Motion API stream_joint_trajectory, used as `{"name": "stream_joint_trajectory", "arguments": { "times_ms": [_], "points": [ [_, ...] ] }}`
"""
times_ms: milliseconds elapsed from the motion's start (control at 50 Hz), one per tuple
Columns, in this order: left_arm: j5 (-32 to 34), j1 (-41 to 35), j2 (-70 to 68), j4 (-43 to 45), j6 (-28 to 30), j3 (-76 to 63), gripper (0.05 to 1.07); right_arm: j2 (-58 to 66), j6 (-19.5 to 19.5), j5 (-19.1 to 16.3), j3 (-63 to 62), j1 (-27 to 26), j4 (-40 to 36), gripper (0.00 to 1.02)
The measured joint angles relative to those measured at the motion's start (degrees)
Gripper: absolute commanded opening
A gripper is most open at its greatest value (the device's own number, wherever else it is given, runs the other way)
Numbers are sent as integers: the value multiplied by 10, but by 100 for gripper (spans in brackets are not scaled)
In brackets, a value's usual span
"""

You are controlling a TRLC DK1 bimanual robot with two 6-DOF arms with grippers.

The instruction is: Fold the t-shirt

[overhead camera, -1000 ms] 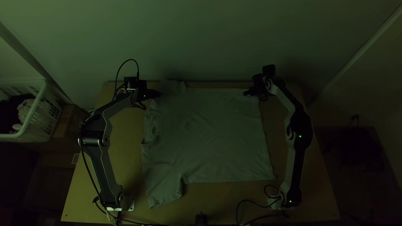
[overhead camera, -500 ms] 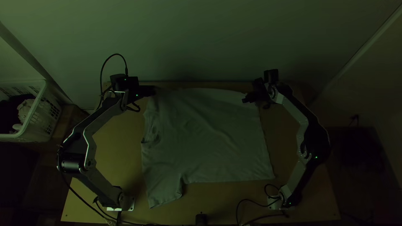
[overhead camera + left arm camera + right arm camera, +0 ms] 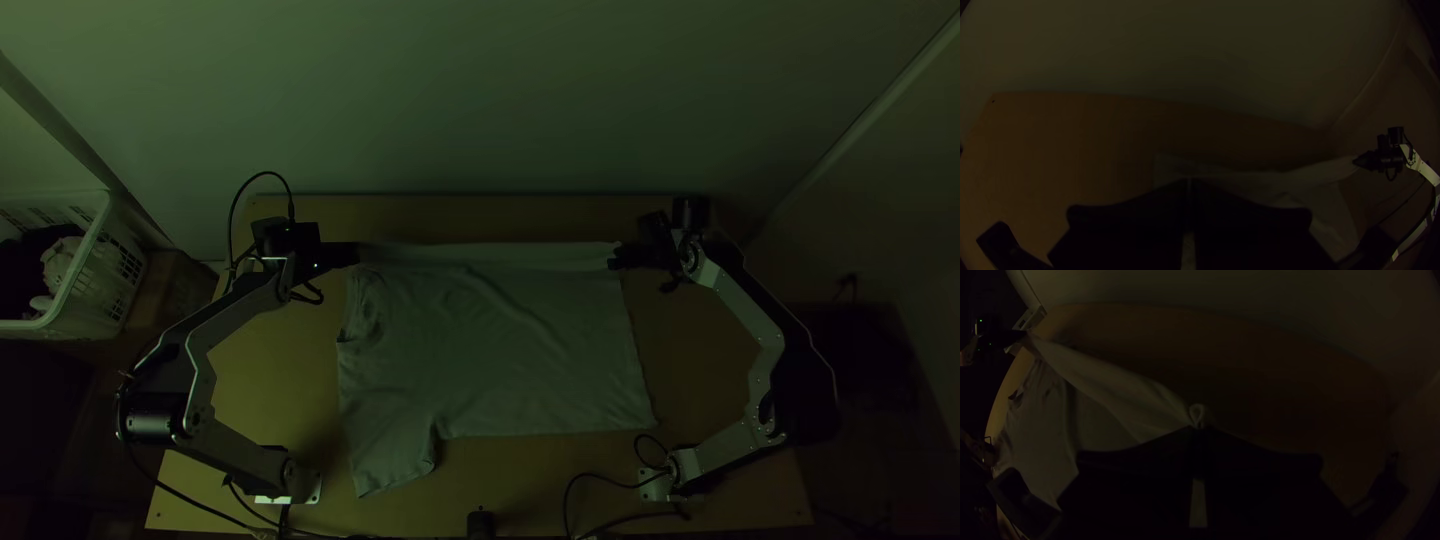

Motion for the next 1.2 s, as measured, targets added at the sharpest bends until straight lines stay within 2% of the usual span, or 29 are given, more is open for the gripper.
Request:
{"name": "stream_joint_trajectory", "arguments": {
  "times_ms": [540,580,660,840,880,920,960,1000,1040,1060,1100,1120,1200],
  "points": [
    [6,-16,-87,2,13,-129,8,-21,0,-3,-134,0,50,2],
    [6,-16,-87,2,15,-136,8,-21,0,-3,-141,0,57,6],
    [6,-16,-87,2,22,-148,8,-21,0,-3,-148,0,64,20],
    [6,-15,-87,5,28,-155,9,-21,0,-3,-150,1,72,21],
    [6,-15,-87,5,30,-158,16,-21,0,-3,-150,1,73,21],
    [6,-15,-87,6,30,-163,26,-21,0,-3,-151,1,73,29],
    [6,-15,-87,6,30,-167,32,-21,0,-3,-152,1,73,46],
    [6,-15,-87,6,30,-172,40,-20,0,-3,-154,1,75,69],
    [6,-15,-87,6,30,-177,55,-19,0,-3,-156,0,75,94],
    [6,-15,-87,6,30,-179,68,-19,0,-3,-158,0,76,100],
    [6,-15,-90,6,30,-184,99,-18,0,-3,-159,0,76,99],
    [6,-15,-91,6,30,-186,104,-17,1,-3,-159,0,75,99],
    [6,-15,-101,6,30,-189,103,-17,5,-3,-160,-1,74,99]
  ]
}}
